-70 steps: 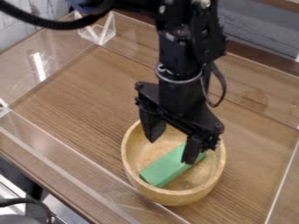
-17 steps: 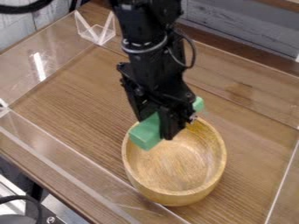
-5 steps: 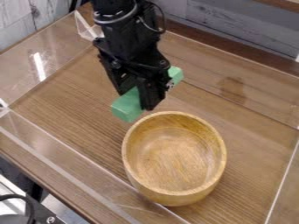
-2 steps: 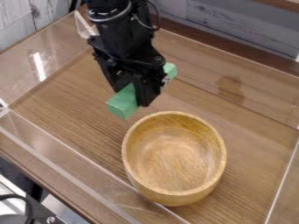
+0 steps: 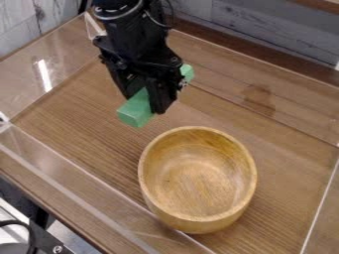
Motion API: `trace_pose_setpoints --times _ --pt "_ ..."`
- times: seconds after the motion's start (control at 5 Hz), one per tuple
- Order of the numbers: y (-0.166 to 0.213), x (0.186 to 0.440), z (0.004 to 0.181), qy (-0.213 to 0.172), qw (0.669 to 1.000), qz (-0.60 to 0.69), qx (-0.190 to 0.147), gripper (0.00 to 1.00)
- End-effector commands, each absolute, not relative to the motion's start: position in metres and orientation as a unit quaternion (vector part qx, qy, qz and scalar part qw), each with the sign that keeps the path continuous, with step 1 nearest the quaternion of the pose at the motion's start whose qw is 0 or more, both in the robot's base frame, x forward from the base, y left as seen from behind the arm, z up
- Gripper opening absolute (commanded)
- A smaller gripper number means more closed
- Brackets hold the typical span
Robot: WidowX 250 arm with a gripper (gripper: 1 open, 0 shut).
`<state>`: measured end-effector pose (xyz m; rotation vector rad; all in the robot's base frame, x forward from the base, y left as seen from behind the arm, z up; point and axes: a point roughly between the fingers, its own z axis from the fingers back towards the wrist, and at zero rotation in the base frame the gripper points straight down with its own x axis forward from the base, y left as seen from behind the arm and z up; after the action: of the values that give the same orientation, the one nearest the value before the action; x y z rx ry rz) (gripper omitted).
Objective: Remove the green block from inside the brown bowl and put it on the table
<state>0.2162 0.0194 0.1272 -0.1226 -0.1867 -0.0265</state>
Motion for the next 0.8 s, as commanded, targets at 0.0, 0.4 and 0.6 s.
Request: trace_pose_setpoints --times 0.0,0.4,0.6 --pt "0.025 0.233 0.136 -0.120 0.991 -0.009 -0.052 0.00" --pt "0.035 0.249 0.125 -0.121 0.992 -0.006 -0.044 0.00" --pt "0.042 0.255 0.118 -0.120 0.992 -0.006 -0.041 0.00"
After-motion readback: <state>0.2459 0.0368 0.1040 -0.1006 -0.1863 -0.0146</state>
